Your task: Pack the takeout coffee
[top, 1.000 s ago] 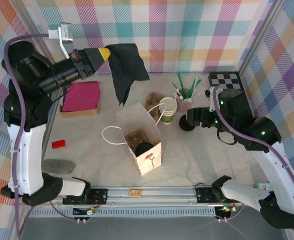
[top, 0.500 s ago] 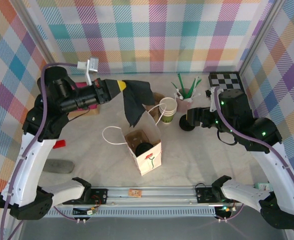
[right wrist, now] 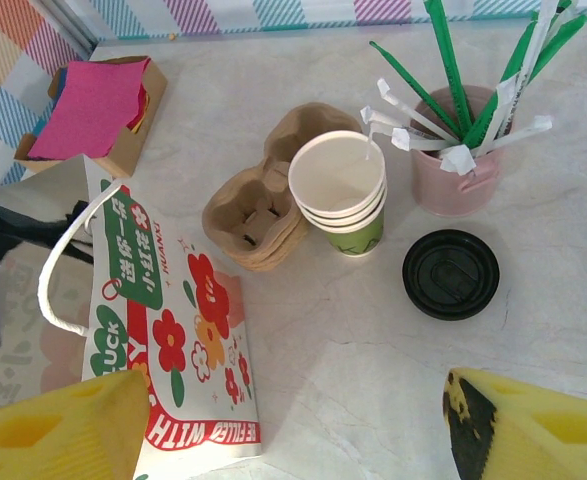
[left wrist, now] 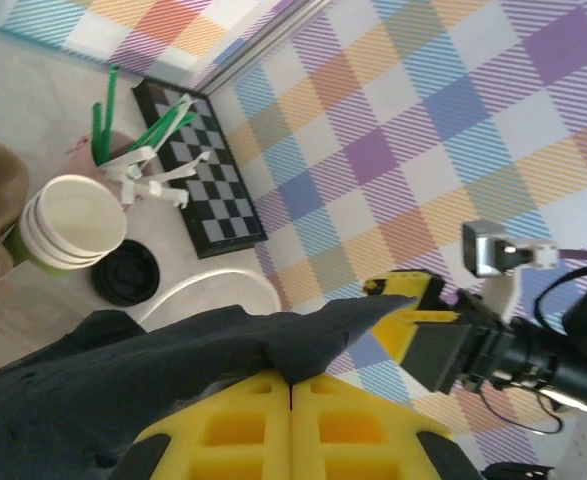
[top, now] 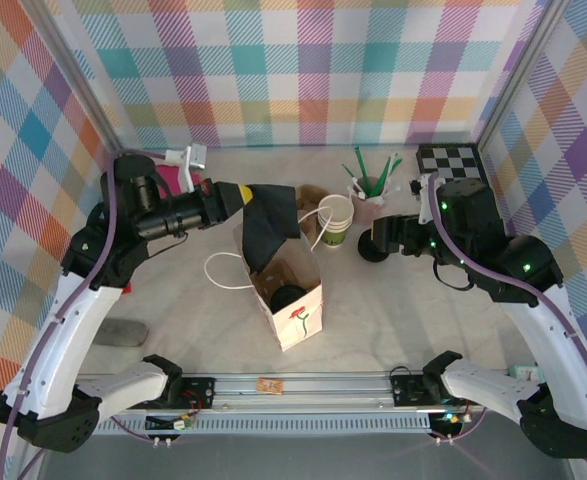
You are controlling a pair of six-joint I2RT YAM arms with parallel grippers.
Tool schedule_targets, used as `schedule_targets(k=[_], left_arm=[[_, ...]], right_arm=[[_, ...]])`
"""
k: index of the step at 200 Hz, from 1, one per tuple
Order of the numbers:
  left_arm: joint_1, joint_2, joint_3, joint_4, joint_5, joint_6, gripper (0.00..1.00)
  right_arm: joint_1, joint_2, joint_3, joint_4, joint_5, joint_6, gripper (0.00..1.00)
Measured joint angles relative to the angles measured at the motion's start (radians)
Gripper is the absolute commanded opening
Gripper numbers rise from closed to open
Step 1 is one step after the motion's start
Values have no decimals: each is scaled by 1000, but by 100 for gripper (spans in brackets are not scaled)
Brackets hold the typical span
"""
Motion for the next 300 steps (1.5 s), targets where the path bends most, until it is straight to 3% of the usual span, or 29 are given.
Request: schedule_targets(k=[136, 159, 192, 202, 263, 300], left_arm=[[0, 59, -81, -77, -131, 118, 0], [0, 59, -103, -80, -156, 128, 12], [0, 59, -126, -76, -164, 138, 56], [0, 59, -125, -73, -163, 135, 63], [0, 58, 27, -98, -204, 158, 74], [-2, 53, 180, -222, -346, 237, 79]], right_arm=[[0, 0, -34, 8, -11, 7, 77], [0, -1, -43, 8, -14, 7, 77], [0, 0, -48, 10, -28, 8, 77], [0, 0, -48, 13, -33, 10, 77], [2, 28, -48, 19, -96, 7, 83], [29, 74, -48, 31, -157, -1, 88]])
